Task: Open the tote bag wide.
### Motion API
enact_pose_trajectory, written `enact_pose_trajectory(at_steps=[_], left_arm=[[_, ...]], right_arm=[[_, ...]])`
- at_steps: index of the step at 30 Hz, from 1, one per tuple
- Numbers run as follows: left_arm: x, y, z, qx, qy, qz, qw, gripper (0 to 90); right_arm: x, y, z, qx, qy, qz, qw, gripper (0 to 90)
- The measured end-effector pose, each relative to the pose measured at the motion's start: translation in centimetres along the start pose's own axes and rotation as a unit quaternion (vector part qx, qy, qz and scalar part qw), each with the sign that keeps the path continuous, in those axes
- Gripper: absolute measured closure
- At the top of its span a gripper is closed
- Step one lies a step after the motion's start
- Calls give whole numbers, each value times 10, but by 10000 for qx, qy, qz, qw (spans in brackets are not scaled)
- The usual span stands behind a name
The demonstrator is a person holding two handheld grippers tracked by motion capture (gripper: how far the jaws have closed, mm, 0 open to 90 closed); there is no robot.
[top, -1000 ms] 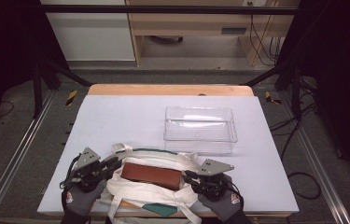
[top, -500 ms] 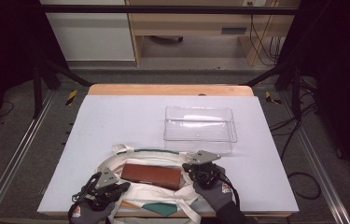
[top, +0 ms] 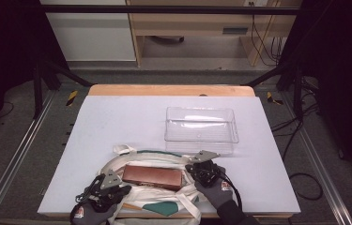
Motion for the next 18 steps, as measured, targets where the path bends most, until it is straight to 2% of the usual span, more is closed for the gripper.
enact_pose_trajectory(at_steps=[3,4,5,7,9,10,11,12,13,14,15,16,17,18], left_arm=[[-4,-1,3,-32,-121,-100,9999,834],[-8,-1,6,-15,-261,-112,9996,798],[-8,-1,6,-15,-261,-112,9996,777],[-16,0,12,16,-528,-67,9986,742],[-20,1,14,22,-624,-33,9980,714],[-27,3,17,-29,-853,-5,9964,689],[-27,3,17,-29,-853,-5,9964,671],[-30,5,18,-75,-963,39,9953,654],[-37,10,20,-143,-1190,108,9927,637],[-39,13,21,-197,-1315,150,9910,618],[-39,13,21,-197,-1315,150,9910,603],[-45,19,23,-226,-1498,264,9881,588],[-45,19,23,-226,-1498,264,9881,572],[-47,23,23,-266,-1563,307,9869,572]], right_arm=[[-3,0,2,57,-46,98,9999,866],[-8,2,5,45,-147,155,9998,832],[-8,2,5,45,-147,155,9998,832],[-16,5,11,39,-403,213,9990,779],[-19,5,14,39,-484,231,9986,761],[-25,5,18,15,-703,225,9973,717],[-28,5,20,28,-783,232,9967,695],[-32,4,21,36,-900,267,9956,666],[-35,4,23,31,-1023,313,9943,637],[-39,3,25,18,-1094,337,9934,620],[-43,3,27,7,-1185,359,9923,597],[-47,3,28,4,-1298,403,9907,569],[-50,4,30,6,-1388,445,9893,546],[-50,4,30,6,-1388,445,9893,546]])
Point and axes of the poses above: each handheld gripper's, and its own axes: x roughly forward along the jaws, z roughly out of its top, y roughly to its left, the point moved 5 cm from there along x, roughly forward along the jaws, and after that the axes turned 4 degrees about -z, right-handed, at the moved point
